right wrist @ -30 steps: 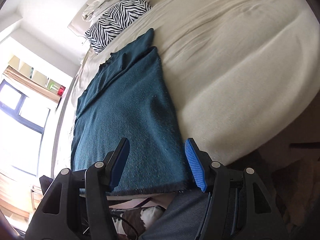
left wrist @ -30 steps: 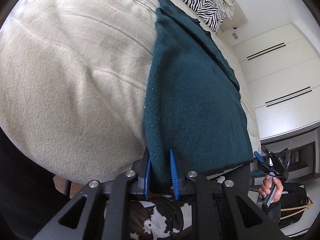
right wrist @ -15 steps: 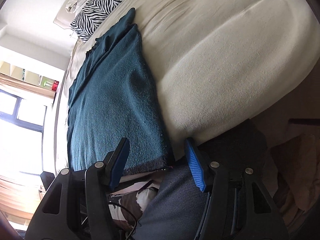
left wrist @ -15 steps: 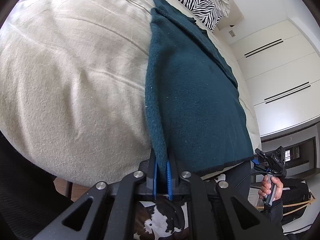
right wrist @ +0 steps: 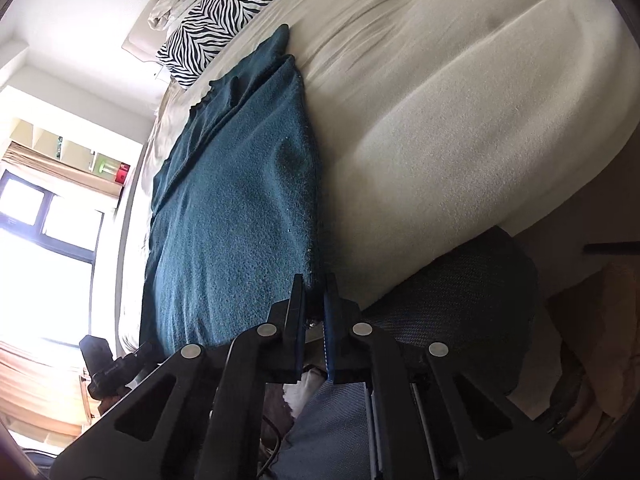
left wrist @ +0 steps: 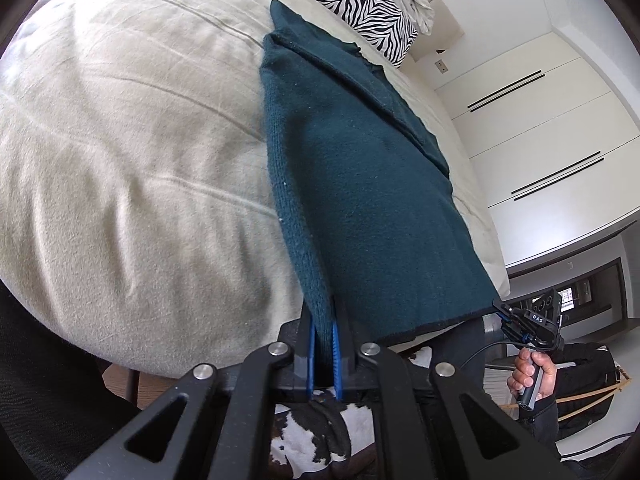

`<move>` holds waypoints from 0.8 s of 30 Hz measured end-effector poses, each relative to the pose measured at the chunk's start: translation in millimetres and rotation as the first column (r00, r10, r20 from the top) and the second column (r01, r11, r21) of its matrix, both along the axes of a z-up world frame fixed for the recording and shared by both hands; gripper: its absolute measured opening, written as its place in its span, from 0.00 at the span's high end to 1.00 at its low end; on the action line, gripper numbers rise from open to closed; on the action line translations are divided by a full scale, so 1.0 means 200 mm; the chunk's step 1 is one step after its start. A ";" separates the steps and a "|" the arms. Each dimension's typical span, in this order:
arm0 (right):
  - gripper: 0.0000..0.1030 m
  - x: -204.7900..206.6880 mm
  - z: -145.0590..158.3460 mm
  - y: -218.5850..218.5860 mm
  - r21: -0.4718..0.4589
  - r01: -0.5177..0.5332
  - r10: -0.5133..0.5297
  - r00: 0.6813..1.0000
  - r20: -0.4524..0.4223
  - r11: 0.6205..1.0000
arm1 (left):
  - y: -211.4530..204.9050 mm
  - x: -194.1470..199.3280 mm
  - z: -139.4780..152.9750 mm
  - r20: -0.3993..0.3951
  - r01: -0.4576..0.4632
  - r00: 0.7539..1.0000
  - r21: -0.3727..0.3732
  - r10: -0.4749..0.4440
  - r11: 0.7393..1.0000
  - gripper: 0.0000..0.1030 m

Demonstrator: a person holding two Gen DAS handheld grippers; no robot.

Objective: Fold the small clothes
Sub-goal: 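Grasp the sweater hem with the left gripper while the right gripper grasps the hem, then lift the hem with both grippers and fold it toward the collar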

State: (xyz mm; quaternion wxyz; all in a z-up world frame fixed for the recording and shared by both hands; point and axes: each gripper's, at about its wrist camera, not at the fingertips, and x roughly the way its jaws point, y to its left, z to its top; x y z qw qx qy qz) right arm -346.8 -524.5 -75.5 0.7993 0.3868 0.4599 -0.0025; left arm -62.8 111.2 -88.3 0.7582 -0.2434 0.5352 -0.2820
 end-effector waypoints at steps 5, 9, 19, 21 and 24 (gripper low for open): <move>0.94 0.01 0.13 0.00 0.066 -0.006 -0.001 0.995 0.103 0.998 | 0.05 0.02 0.10 0.014 -0.027 0.999 -0.126 0.029 0.992 0.92; 0.94 0.06 0.23 0.01 0.115 -0.019 -0.002 0.983 0.183 0.993 | 0.09 0.05 0.20 0.044 -0.052 0.997 -0.227 0.063 0.972 0.92; 0.94 0.43 0.45 -0.05 0.127 0.007 -0.047 0.945 0.322 0.992 | 0.04 0.36 0.38 0.119 -0.082 0.985 -0.322 0.126 0.943 0.92; 0.94 0.53 0.49 -0.06 0.111 0.009 -0.046 0.942 0.334 0.994 | 0.04 0.45 0.40 0.130 -0.090 0.982 -0.328 0.140 0.940 0.92; 0.94 0.70 0.53 -0.08 0.096 0.019 -0.051 0.937 0.345 0.995 | 0.06 0.61 0.41 0.121 -0.113 0.979 -0.356 0.166 0.928 0.92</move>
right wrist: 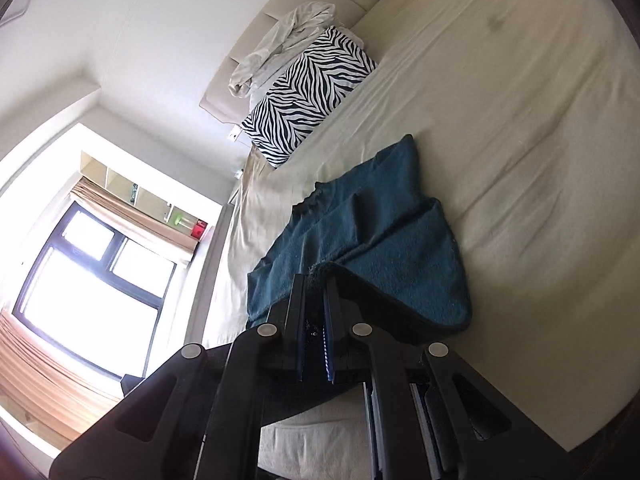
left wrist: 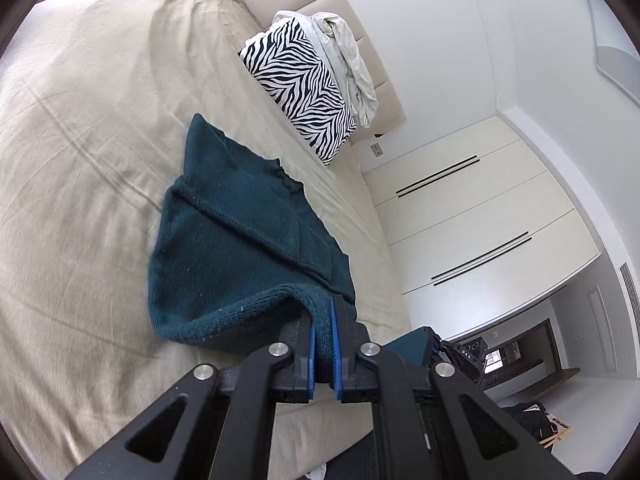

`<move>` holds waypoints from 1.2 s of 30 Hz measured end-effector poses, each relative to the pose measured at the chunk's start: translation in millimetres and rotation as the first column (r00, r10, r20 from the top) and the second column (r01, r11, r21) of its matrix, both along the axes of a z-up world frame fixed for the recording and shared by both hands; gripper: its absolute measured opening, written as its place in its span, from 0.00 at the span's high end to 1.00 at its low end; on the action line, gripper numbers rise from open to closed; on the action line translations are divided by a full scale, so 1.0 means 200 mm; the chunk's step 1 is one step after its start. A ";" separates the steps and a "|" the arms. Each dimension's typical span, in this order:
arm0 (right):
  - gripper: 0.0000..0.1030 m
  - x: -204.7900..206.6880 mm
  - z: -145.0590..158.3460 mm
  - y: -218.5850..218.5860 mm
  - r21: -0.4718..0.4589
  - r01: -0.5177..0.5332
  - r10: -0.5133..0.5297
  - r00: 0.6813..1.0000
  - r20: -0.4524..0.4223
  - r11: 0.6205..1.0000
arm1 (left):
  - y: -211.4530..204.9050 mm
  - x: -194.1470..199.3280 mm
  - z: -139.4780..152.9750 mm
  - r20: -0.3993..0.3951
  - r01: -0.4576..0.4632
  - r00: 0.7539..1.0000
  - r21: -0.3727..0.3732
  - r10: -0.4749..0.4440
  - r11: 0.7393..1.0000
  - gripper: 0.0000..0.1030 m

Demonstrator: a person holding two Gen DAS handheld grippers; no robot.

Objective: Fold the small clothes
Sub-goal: 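Lift the hem with both grippers and fold it toward the collar, then lower the folded hem onto the sweater and press it flat with both grippers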

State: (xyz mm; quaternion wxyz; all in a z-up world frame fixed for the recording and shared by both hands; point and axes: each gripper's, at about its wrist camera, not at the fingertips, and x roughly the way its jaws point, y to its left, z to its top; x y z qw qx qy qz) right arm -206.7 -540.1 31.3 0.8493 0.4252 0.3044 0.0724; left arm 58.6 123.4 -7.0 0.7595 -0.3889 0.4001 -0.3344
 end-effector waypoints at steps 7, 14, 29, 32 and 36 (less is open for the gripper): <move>0.94 0.40 0.05 -0.09 -0.019 0.069 -0.069 0.998 0.007 0.997 | -0.01 0.39 0.02 -0.015 -0.036 0.999 -0.022 0.036 0.999 0.92; 0.94 0.83 -0.05 -0.17 -0.041 0.121 -0.122 0.992 -0.038 0.992 | -0.05 0.78 -0.07 -0.072 -0.062 0.996 -0.019 0.061 0.998 0.92; 0.85 1.55 -0.55 -0.25 -0.100 0.173 -0.194 0.945 -0.265 0.980 | -0.14 1.28 -0.42 -0.217 -0.126 0.965 0.115 0.149 0.985 0.48; 0.59 1.58 -0.61 -0.26 -0.097 0.192 -0.211 0.938 -0.276 0.977 | -0.10 1.23 -0.41 -0.189 -0.156 0.966 0.121 0.177 0.980 0.37; 0.47 1.48 -0.59 -0.26 -0.119 0.215 -0.239 0.940 -0.242 0.969 | -0.07 1.13 -0.36 -0.142 -0.151 0.975 0.158 0.174 0.976 0.36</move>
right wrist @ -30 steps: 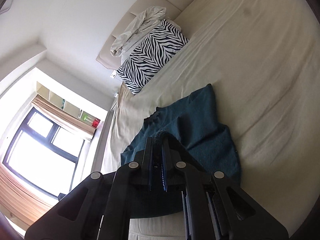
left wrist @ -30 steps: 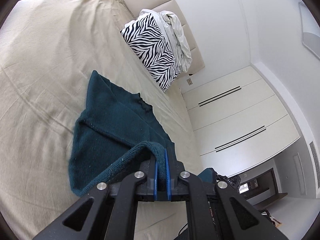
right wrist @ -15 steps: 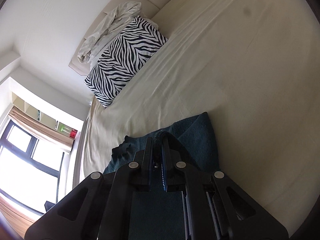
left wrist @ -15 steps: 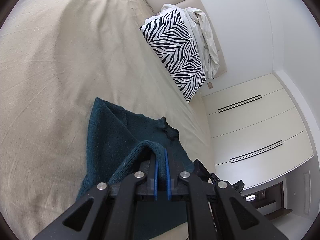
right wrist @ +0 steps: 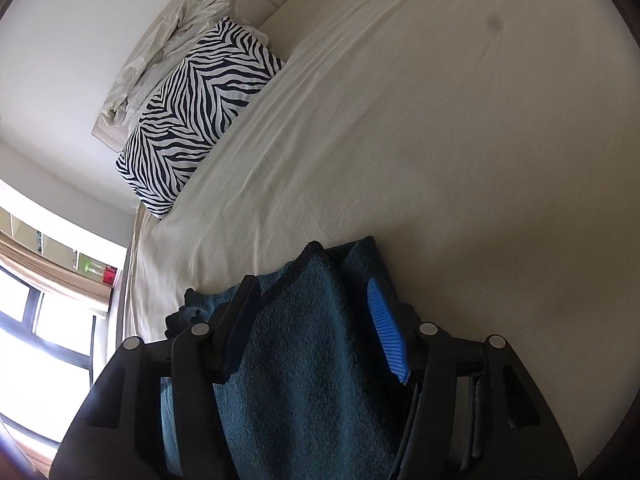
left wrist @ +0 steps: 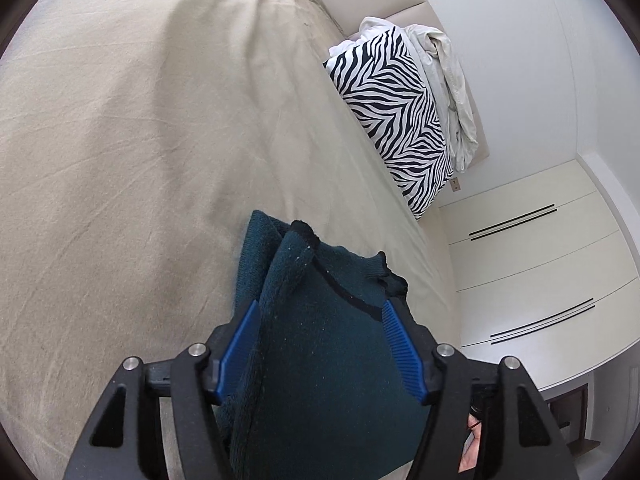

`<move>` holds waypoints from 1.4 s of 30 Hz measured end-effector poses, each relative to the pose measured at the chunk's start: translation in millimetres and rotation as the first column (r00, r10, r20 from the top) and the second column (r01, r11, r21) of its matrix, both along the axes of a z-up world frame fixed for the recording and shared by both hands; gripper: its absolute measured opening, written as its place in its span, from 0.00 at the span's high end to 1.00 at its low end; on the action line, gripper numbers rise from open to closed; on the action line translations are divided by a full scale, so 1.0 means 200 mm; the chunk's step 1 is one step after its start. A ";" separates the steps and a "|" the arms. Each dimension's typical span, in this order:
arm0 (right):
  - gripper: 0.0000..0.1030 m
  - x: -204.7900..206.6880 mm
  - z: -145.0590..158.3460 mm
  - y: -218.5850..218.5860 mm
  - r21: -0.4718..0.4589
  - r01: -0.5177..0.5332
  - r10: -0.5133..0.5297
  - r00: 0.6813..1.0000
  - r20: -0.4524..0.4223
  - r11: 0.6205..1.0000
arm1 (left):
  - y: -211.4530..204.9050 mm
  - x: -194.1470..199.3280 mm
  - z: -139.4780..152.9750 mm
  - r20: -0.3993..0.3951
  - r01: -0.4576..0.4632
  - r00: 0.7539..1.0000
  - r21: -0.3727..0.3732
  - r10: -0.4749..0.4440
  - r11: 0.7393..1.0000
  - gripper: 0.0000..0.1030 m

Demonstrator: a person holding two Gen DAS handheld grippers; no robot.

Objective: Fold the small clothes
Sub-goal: 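Lower the folded hem onto the sweater and press it flat with both grippers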

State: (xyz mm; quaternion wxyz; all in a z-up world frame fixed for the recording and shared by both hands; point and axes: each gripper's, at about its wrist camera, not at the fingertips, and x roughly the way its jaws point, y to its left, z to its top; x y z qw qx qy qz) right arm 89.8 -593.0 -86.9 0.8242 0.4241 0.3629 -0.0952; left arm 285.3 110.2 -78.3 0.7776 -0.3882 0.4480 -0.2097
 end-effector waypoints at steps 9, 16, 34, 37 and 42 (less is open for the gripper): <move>0.47 -0.42 0.12 0.17 -0.177 -0.167 0.160 0.986 -0.048 0.970 | -0.04 -0.39 0.02 0.060 0.043 0.997 0.166 -0.053 0.985 0.41; 0.59 -0.64 0.07 0.32 -0.273 -0.268 0.239 0.962 -0.136 0.924 | -0.08 -0.52 -0.05 0.052 0.057 0.996 0.263 -0.073 0.963 0.56; 0.95 -0.75 0.07 0.32 -0.342 -0.252 0.205 0.964 -0.168 0.905 | -0.11 -0.53 -0.12 0.035 0.058 0.997 0.346 -0.074 0.936 0.84; 0.96 -0.78 0.06 0.31 -0.334 -0.242 0.196 0.967 -0.165 0.911 | -0.10 -0.54 -0.12 0.026 0.069 0.996 0.363 -0.084 0.929 0.91; 0.96 -0.80 0.04 0.29 -0.305 -0.228 0.189 0.970 -0.155 0.924 | -0.11 -0.57 -0.13 0.027 0.087 0.994 0.400 -0.107 0.913 0.92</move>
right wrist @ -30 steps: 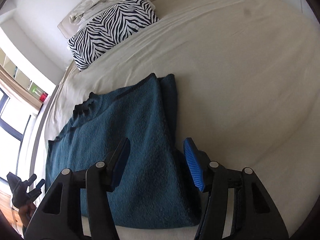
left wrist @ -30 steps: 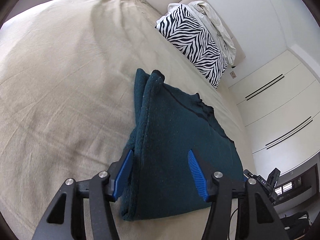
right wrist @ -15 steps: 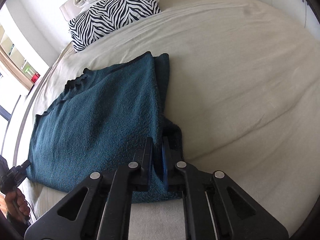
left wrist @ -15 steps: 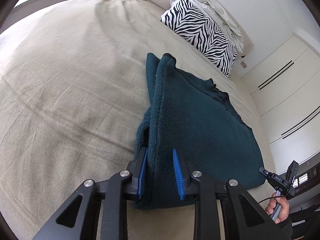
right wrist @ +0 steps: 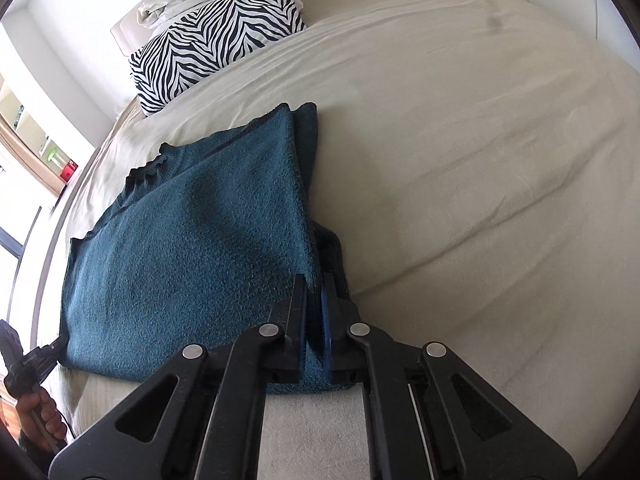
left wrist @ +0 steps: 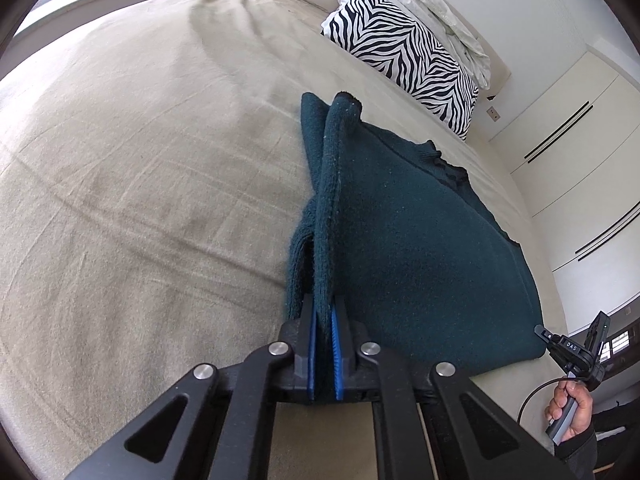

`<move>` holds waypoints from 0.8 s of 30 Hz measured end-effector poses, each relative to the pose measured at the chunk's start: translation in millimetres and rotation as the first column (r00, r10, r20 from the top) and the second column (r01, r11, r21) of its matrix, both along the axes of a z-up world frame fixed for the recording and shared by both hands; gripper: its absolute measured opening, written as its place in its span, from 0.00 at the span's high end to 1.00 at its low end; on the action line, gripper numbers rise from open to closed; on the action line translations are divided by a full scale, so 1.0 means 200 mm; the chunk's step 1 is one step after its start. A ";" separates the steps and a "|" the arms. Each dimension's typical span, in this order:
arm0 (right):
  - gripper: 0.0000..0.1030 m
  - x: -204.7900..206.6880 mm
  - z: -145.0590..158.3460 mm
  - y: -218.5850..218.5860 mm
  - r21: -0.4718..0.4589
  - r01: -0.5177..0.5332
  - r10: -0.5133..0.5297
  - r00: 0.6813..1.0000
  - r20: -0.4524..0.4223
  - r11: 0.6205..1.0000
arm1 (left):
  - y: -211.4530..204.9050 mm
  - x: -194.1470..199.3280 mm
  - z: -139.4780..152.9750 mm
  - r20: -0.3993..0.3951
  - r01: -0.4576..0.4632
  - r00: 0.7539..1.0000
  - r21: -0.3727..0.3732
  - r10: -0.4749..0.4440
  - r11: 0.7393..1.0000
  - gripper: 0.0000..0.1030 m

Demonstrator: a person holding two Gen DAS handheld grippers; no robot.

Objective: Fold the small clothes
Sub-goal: 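Lower the folded hem onto the sweater and press it flat with both grippers, then open both grippers and release the folded sweater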

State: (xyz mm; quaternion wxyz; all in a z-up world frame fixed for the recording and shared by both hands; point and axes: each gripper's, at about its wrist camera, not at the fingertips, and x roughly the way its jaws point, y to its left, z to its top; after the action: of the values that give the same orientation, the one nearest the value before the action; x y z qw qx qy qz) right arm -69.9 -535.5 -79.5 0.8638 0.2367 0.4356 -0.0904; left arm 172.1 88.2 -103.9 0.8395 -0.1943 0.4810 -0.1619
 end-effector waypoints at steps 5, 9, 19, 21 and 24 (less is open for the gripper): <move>0.96 0.00 -0.03 -0.01 0.014 0.007 -0.007 1.000 -0.003 1.000 | 0.02 -0.02 -0.03 -0.007 -0.001 1.000 -0.008 0.001 1.000 0.92; 0.96 0.00 -0.07 -0.02 0.026 0.012 -0.012 1.000 -0.004 1.000 | 0.02 -0.02 -0.04 -0.005 -0.003 1.000 -0.014 0.003 1.000 0.92; 0.88 -0.04 -0.03 -0.04 0.055 0.014 -0.016 0.999 0.028 0.998 | 0.05 -0.07 0.07 0.033 -0.030 0.999 0.033 0.029 0.999 0.79; 0.76 -0.07 0.04 -0.04 -0.001 0.046 -0.046 0.998 0.040 0.999 | 0.03 -0.08 0.18 0.104 -0.061 0.993 0.092 0.052 0.994 0.64; 0.50 -0.09 0.17 -0.04 -0.009 0.078 -0.077 0.991 0.107 0.997 | -0.05 -0.03 0.34 0.194 -0.059 0.981 0.153 0.028 0.987 0.60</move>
State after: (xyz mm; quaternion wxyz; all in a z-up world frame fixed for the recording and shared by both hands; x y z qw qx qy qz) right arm -88.8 -542.7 -45.3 0.8831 0.2525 0.3788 -0.1139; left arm 166.6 78.9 -36.8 0.8978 -0.1214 0.4052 -0.1228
